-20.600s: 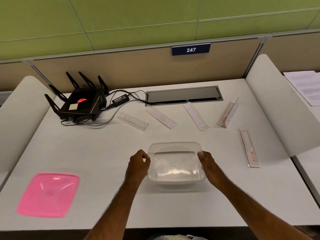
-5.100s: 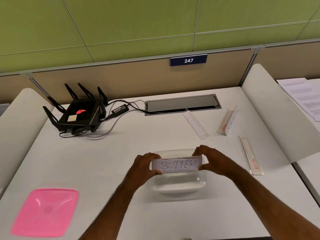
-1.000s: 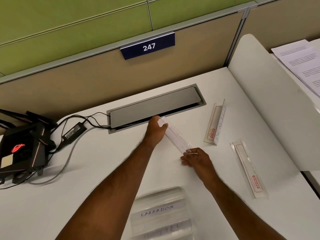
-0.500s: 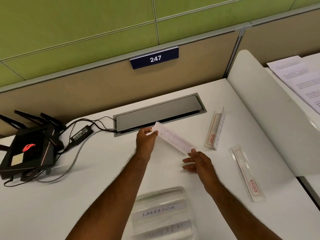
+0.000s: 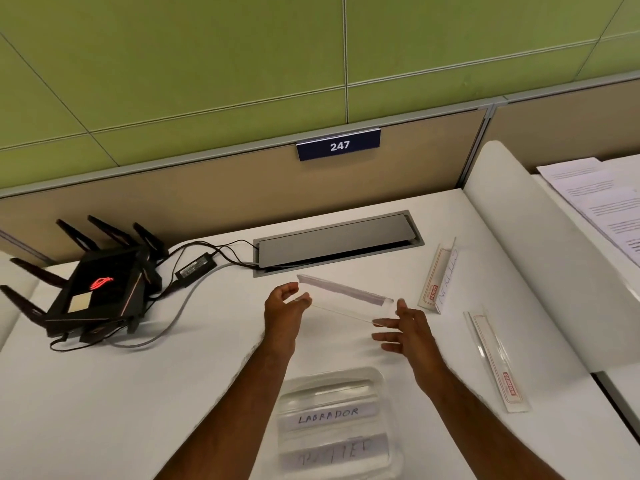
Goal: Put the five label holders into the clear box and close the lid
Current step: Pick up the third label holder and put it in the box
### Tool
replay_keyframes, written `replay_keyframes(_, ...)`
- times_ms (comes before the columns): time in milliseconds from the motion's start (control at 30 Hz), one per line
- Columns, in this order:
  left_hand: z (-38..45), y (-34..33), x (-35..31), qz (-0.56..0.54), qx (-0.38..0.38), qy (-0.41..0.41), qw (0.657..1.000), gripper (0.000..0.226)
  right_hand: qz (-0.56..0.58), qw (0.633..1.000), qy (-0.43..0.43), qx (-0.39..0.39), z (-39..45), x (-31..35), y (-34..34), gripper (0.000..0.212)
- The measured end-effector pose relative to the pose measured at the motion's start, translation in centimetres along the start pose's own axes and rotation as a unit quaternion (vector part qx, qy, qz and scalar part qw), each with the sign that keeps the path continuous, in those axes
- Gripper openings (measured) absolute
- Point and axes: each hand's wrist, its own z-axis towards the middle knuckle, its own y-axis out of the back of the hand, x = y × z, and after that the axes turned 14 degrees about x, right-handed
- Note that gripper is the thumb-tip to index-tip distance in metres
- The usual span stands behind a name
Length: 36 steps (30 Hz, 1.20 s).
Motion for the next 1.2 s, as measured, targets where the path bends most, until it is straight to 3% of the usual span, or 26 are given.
replay_keyframes(333,-4.4,3.4,0.3,-0.034,0.022,-0.027,0.999,0.049,-0.041,0.997,-0.04,0.051,-2.6,1.1,-2.1,0.046)
replay_keyframes(767,-9.0,6.6,0.8,-0.003,0.014,-0.068,0.998,0.043,-0.102,0.988,0.001,0.118,-5.3,1.0,-4.7,0.039)
replay_keyframes(1200,-11.2,9.9,2.3,0.052,0.051,-0.109,0.991,0.058,-0.138,0.98,0.019,0.142,-6.2,-0.2,-5.2,0.036)
